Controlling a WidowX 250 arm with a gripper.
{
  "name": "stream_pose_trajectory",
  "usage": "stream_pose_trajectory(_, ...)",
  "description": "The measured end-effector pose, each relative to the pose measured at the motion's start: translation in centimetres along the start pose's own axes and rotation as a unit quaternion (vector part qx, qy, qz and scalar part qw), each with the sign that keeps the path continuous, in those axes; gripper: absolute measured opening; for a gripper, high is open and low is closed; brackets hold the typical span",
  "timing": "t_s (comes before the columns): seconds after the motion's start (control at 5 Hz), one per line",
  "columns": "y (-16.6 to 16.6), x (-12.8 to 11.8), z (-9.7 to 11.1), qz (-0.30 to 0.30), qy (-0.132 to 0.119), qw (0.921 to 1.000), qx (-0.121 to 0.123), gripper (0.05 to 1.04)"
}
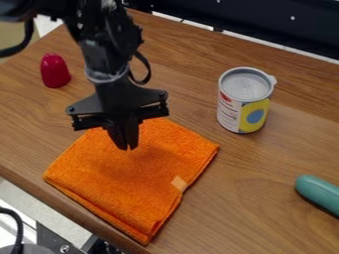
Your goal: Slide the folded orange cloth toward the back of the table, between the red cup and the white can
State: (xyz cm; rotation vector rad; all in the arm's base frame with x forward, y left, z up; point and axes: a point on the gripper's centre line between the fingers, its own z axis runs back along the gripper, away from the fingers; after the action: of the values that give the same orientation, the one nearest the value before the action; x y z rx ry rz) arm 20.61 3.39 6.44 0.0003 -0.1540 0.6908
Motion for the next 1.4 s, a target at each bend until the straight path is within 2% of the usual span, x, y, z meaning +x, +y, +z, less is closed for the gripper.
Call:
stream_pose_trajectory(0.8,0.1,0.9,-2.3,0.011,-0.003,0.9999,0.011,0.053)
stream_pose_trajectory(1.4,0.4,4.3,-2.9,0.045,-0.015,0.9988,0.013,0.053)
